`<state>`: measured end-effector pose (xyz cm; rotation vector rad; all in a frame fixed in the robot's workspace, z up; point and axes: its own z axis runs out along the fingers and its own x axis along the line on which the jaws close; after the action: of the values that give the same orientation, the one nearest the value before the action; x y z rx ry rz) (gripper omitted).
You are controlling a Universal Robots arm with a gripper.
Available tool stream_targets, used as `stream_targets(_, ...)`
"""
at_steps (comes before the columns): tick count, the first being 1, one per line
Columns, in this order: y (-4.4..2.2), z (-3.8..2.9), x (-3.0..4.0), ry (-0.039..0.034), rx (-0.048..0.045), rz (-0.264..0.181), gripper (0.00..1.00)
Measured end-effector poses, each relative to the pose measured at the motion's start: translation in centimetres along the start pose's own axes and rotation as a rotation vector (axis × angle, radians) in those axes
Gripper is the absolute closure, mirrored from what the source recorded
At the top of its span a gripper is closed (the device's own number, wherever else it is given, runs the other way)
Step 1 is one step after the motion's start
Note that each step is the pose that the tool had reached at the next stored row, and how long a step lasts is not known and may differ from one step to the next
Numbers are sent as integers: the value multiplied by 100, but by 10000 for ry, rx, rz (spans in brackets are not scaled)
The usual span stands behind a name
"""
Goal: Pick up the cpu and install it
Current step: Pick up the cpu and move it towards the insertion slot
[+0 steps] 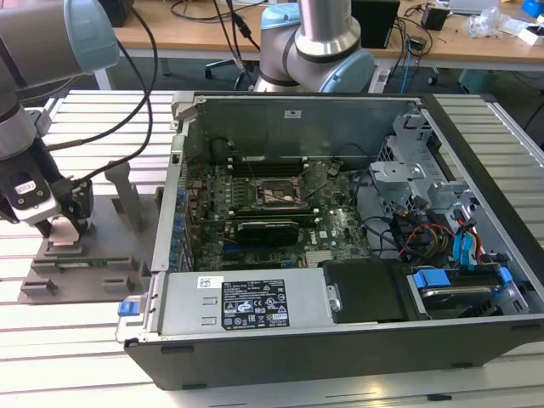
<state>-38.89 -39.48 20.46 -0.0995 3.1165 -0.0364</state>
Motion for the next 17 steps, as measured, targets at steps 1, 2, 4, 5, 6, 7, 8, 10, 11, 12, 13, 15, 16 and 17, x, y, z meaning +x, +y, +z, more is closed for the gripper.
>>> stream_targets(1, 0, -6, 0, 0, 0, 0, 45)
stream_targets(2, -1, -17, 0, 1, 1, 0, 45)
stream_targets(4, -1, -35, 0, 1, 1, 0, 45)
stream_targets(5, -1, -46, -1, 1, 0, 0, 45)
stream_targets(6, -1, -53, -1, 1, 1, 0, 45)
stream_targets(7, -2, -62, -1, -1, 0, 0, 45)
stream_targets(8, -2, -76, -2, 0, 1, 0, 45)
stream_targets(10, -3, -98, -2, 0, 1, 0, 45)
stream_targets(11, -3, -110, -2, 1, 1, 0, 45)
stream_targets(12, -3, -131, -3, 1, 1, 0, 45)
stream_targets(13, -4, -143, -3, 0, 0, 0, 45)
stream_targets(15, -4, -164, -4, -1, 0, 0, 45)
stream_targets(16, -4, -166, -4, -2, -1, 0, 45)
stream_targets(17, -4, -168, -4, -1, 0, 0, 45)
